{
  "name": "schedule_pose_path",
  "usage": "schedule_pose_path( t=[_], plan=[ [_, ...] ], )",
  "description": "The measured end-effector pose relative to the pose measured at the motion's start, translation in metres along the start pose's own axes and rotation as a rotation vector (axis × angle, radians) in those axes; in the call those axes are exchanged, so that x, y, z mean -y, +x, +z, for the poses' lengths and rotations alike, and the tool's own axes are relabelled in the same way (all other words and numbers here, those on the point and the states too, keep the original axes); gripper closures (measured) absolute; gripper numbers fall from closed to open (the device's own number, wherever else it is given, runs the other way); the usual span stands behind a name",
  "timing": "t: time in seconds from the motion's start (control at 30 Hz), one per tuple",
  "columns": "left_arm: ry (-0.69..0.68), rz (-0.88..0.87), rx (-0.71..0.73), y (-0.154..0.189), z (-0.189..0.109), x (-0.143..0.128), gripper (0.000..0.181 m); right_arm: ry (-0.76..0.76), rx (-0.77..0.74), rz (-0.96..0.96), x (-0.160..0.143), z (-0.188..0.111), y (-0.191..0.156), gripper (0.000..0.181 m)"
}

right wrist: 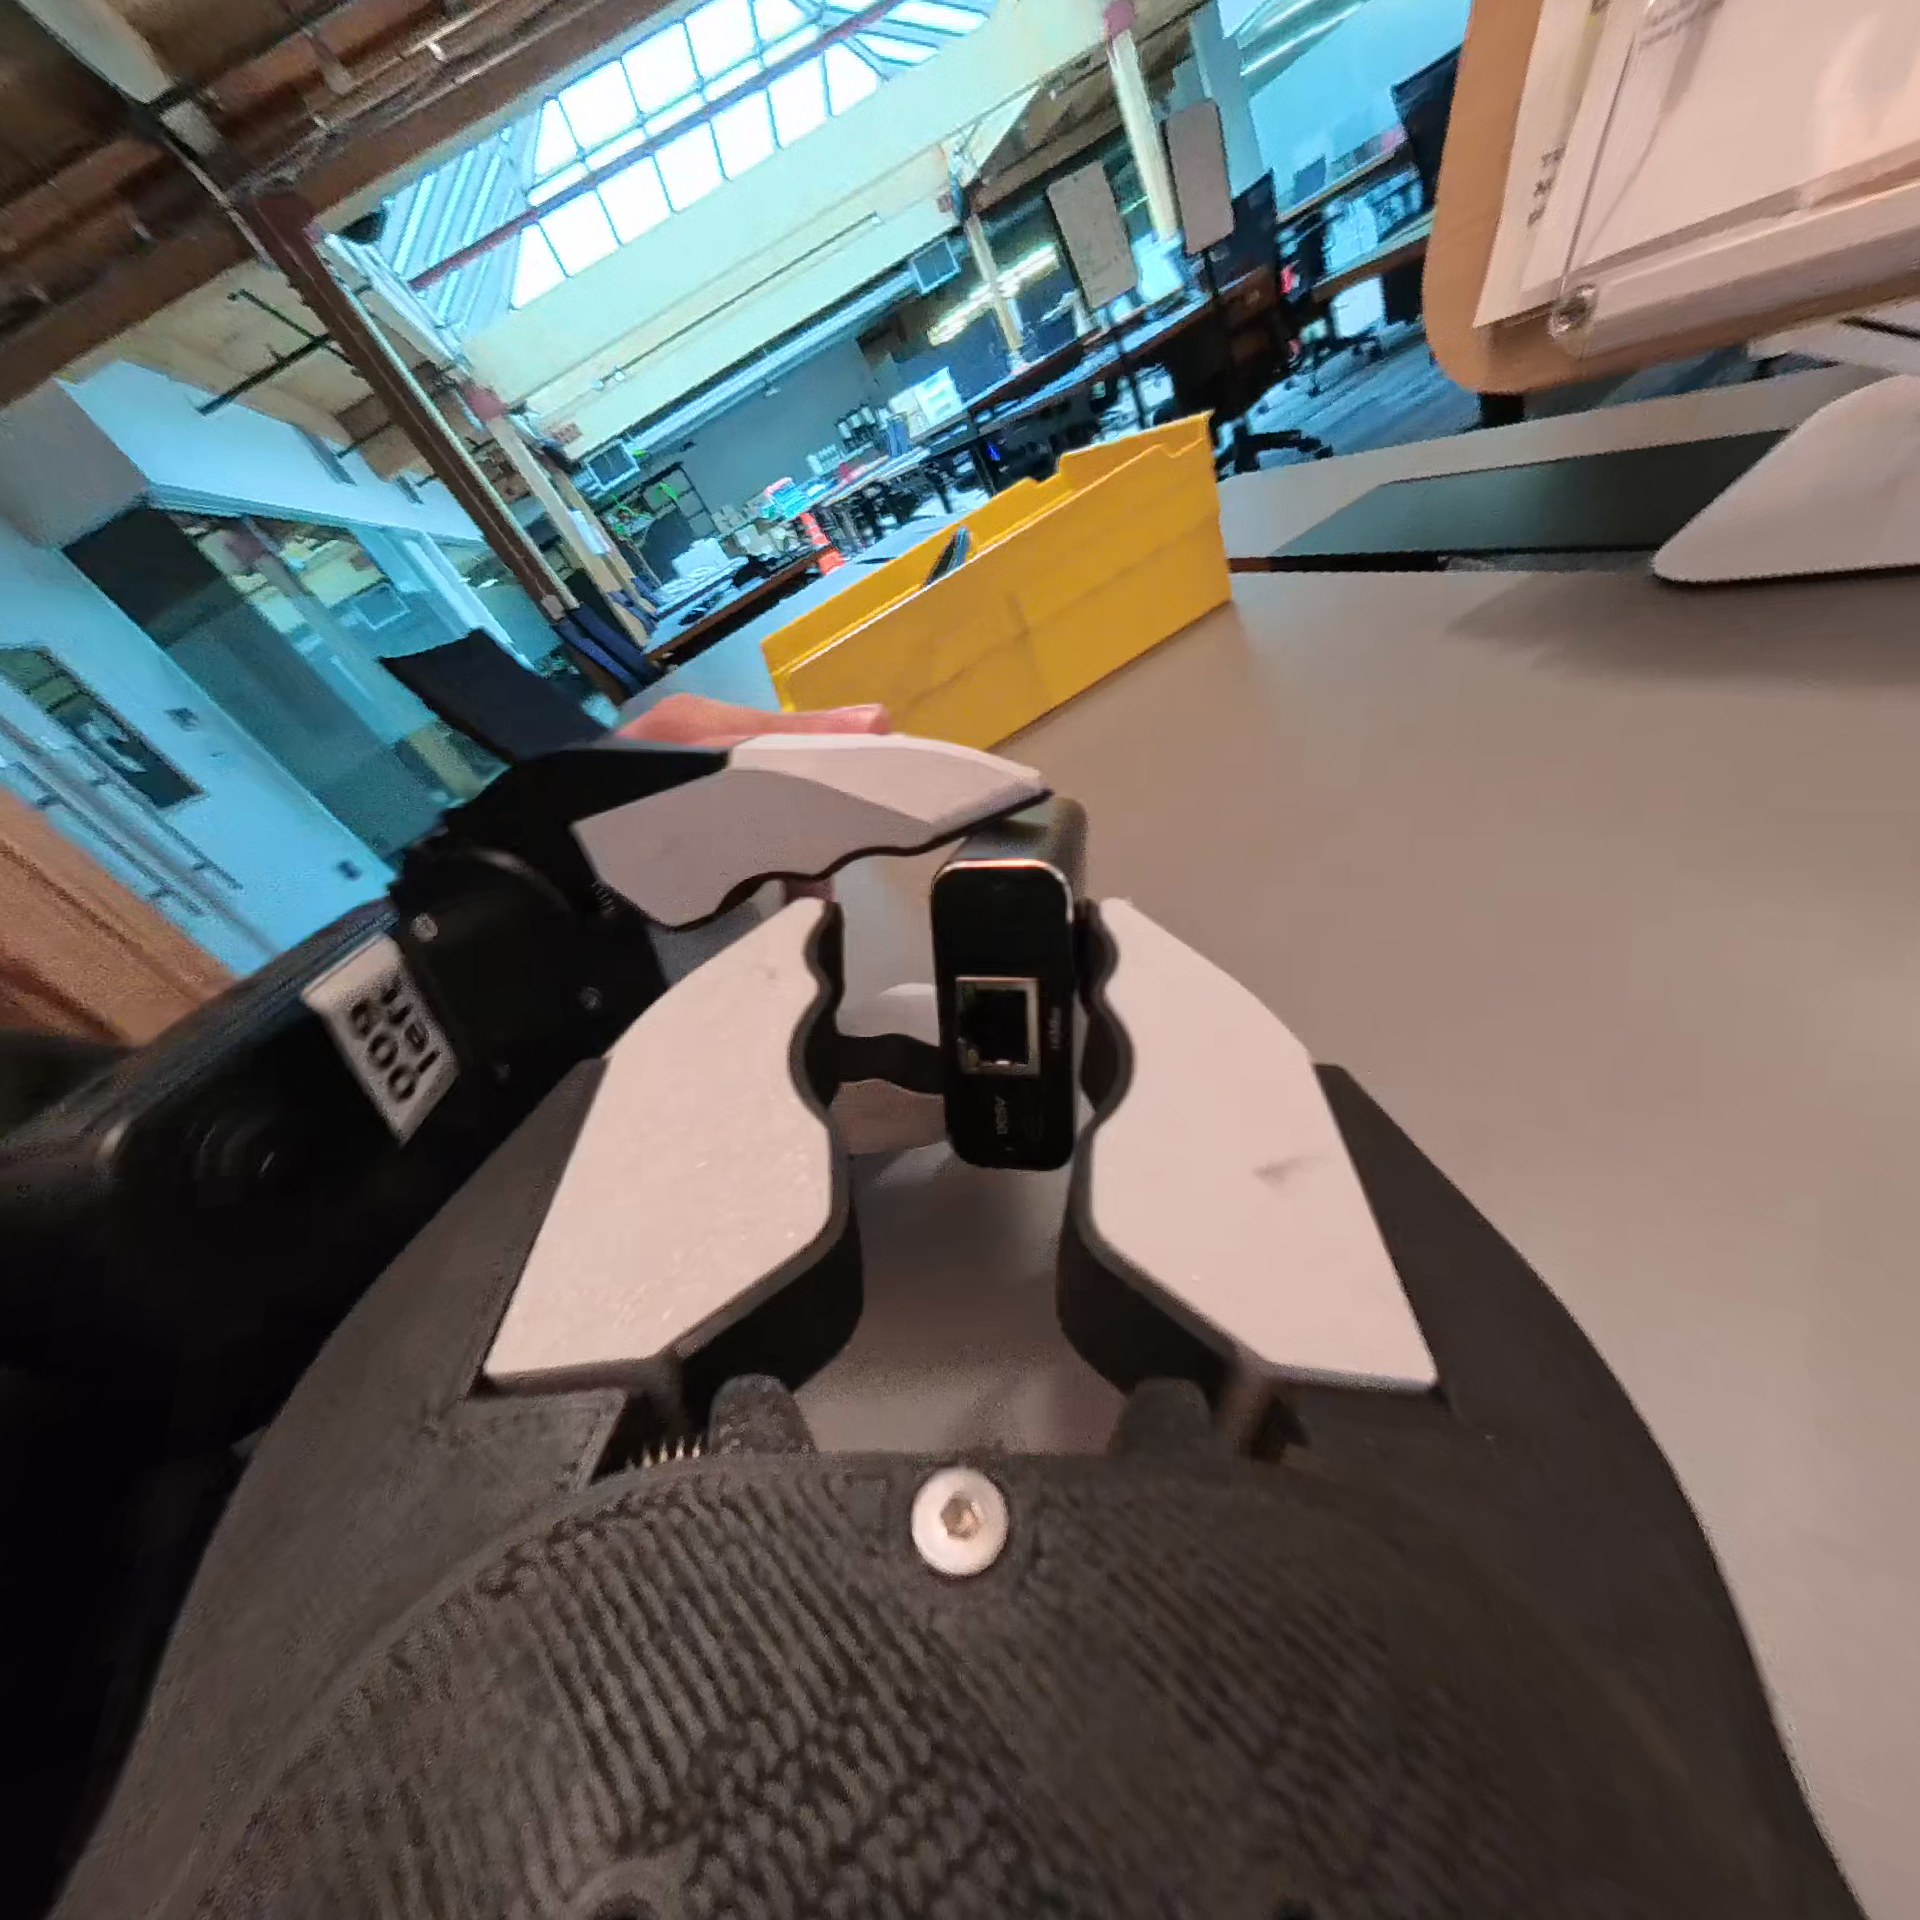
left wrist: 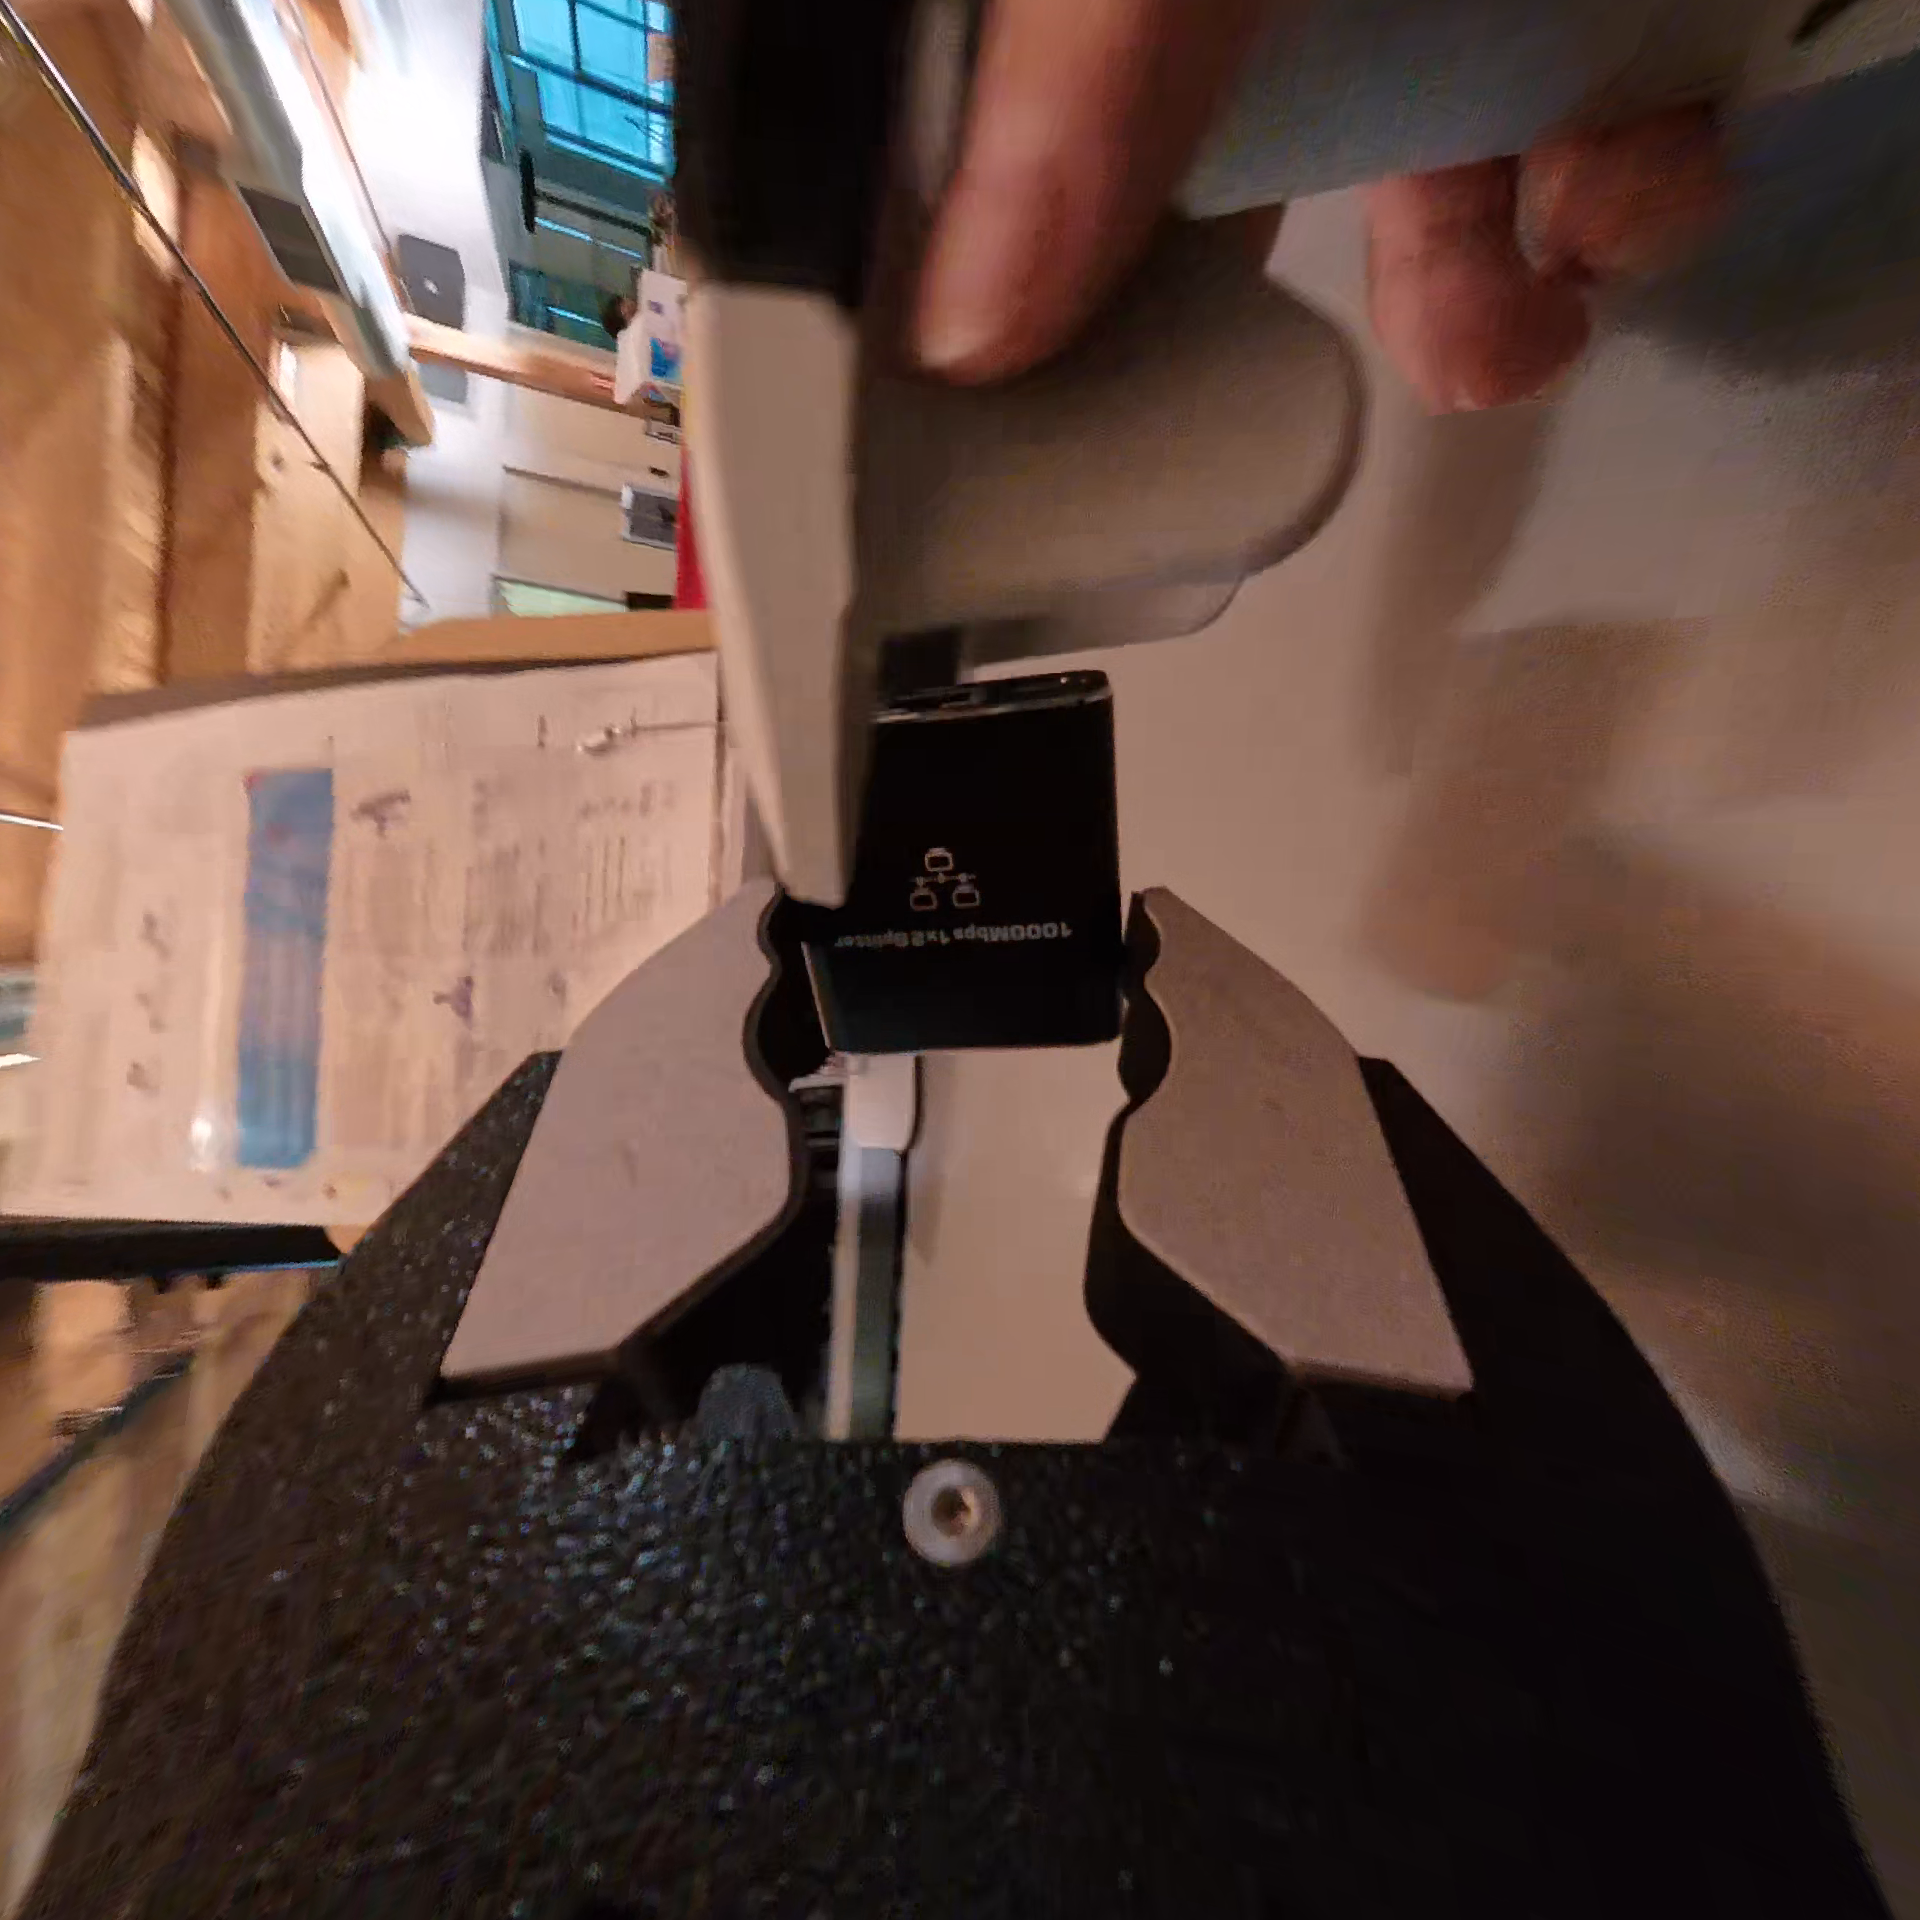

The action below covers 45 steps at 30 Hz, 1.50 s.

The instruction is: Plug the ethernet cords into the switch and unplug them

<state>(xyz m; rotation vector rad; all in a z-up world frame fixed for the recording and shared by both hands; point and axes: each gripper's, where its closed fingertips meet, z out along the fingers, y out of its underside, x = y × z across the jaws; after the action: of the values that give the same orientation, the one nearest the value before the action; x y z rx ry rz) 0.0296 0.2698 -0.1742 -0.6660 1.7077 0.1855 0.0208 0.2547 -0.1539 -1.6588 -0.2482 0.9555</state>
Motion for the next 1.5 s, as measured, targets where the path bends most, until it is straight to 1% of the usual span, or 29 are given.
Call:
schedule_pose_path(
  t=[0.03, 0.07, 0.13, 0.2, 0.23, 0.27, 0.3, 0.37, 0.4, 0.47, 0.5, 0.53, 0.57, 0.6, 0.67, 0.8, 0.87, 0.9, 0.97, 1.03, 1.07, 1.13, 1.17, 1.2, 1.23, 1.27, 1.37, 1.43, 1.5],
  plan=[
    [-0.002, 0.032, 0.034, 0.000, 0.003, 0.003, 0.122, -0.001, -0.049, -0.020, 0.000, -0.002, 0.008, 0.154],
    [0.003, 0.046, 0.052, 0.000, 0.005, 0.005, 0.123, -0.026, -0.063, -0.051, -0.002, -0.004, 0.012, 0.157],
    [0.038, 0.017, 0.033, 0.004, 0.005, 0.008, 0.123, -0.075, -0.033, -0.053, -0.003, -0.006, 0.011, 0.157],
    [0.106, -0.029, 0.085, 0.000, 0.001, 0.011, 0.124, -0.045, 0.014, -0.016, 0.002, -0.006, 0.007, 0.157],
    [0.155, -0.068, 0.098, -0.003, -0.004, 0.012, 0.123, -0.019, 0.050, 0.028, 0.005, -0.007, 0.005, 0.157],
    [0.193, -0.142, 0.092, -0.007, -0.008, 0.010, 0.123, 0.013, 0.094, 0.086, 0.009, -0.008, 0.003, 0.157],
    [0.225, -0.262, 0.051, -0.009, -0.012, 0.008, 0.122, 0.052, 0.143, 0.152, 0.014, -0.010, 0.002, 0.157],
    [0.314, -0.582, -0.124, -0.009, -0.024, 0.007, 0.121, 0.142, 0.244, 0.254, 0.025, -0.016, 0.000, 0.158],
    [0.370, -0.756, -0.188, -0.015, -0.031, 0.007, 0.120, 0.171, 0.293, 0.271, 0.029, -0.018, -0.002, 0.158],
    [0.491, -1.097, -0.364, -0.022, -0.045, 0.011, 0.128, 0.197, 0.335, 0.246, 0.033, -0.020, -0.006, 0.158],
    [0.528, -1.250, -0.465, -0.022, -0.047, 0.011, 0.133, 0.200, 0.344, 0.218, 0.034, -0.019, -0.009, 0.158],
    [0.572, -1.361, -0.587, -0.020, -0.051, 0.013, 0.137, 0.199, 0.368, 0.195, 0.034, -0.019, -0.014, 0.158],
    [0.611, -1.434, -0.710, -0.016, -0.055, 0.017, 0.143, 0.203, 0.390, 0.180, 0.034, -0.019, -0.019, 0.157],
    [0.619, -1.485, -0.783, -0.013, -0.057, 0.018, 0.148, 0.205, 0.406, 0.165, 0.034, -0.018, -0.023, 0.157],
    [0.667, -1.509, -0.797, -0.014, -0.060, 0.022, 0.148, 0.183, 0.425, 0.143, 0.029, -0.016, -0.029, 0.158],
    [0.641, -1.458, -0.782, -0.008, -0.057, 0.027, 0.148, 0.139, 0.432, 0.140, 0.020, -0.010, -0.033, 0.158],
    [0.639, -1.453, -0.741, -0.010, -0.055, 0.024, 0.156, 0.129, 0.446, 0.140, 0.018, -0.009, -0.036, 0.158],
    [0.642, -1.442, -0.729, -0.011, -0.056, 0.023, 0.157, 0.129, 0.439, 0.128, 0.018, -0.008, -0.036, 0.158],
    [0.628, -1.431, -0.742, -0.009, -0.056, 0.021, 0.158, 0.123, 0.425, 0.067, 0.016, -0.008, -0.038, 0.158],
    [0.614, -1.458, -0.773, -0.009, -0.057, 0.020, 0.159, 0.106, 0.346, -0.076, 0.013, -0.008, -0.034, 0.156],
    [0.605, -1.490, -0.796, -0.008, -0.057, 0.019, 0.159, 0.104, 0.274, -0.197, 0.011, -0.007, -0.029, 0.145],
    [0.573, -1.613, -0.865, -0.005, -0.054, 0.014, 0.159, 0.094, 0.096, -0.473, 0.009, -0.007, -0.019, 0.100],
    [0.561, -1.690, -0.905, -0.004, -0.053, 0.012, 0.158, 0.063, 0.042, -0.628, 0.004, -0.006, -0.017, 0.090],
    [0.565, -1.764, -0.951, -0.004, -0.053, 0.011, 0.158, 0.015, 0.008, -0.765, -0.003, -0.005, -0.016, 0.086],
    [0.583, -1.822, -0.994, -0.006, -0.054, 0.011, 0.158, -0.019, -0.029, -0.853, -0.008, -0.003, -0.014, 0.080],
    [0.597, -1.870, -1.016, -0.008, -0.055, 0.012, 0.159, -0.031, -0.054, -0.902, -0.011, 0.000, -0.014, 0.072],
    [0.583, -1.913, -1.097, -0.004, -0.057, 0.020, 0.159, -0.016, -0.039, -0.914, -0.016, 0.007, -0.018, 0.067],
    [0.551, -1.941, -1.134, 0.003, -0.055, 0.026, 0.159, -0.008, -0.007, -0.907, -0.019, 0.008, -0.021, 0.070],
    [0.542, -1.966, -1.180, 0.006, -0.054, 0.032, 0.159, 0.012, 0.023, -0.912, -0.019, 0.008, -0.025, 0.076]
  ],
)
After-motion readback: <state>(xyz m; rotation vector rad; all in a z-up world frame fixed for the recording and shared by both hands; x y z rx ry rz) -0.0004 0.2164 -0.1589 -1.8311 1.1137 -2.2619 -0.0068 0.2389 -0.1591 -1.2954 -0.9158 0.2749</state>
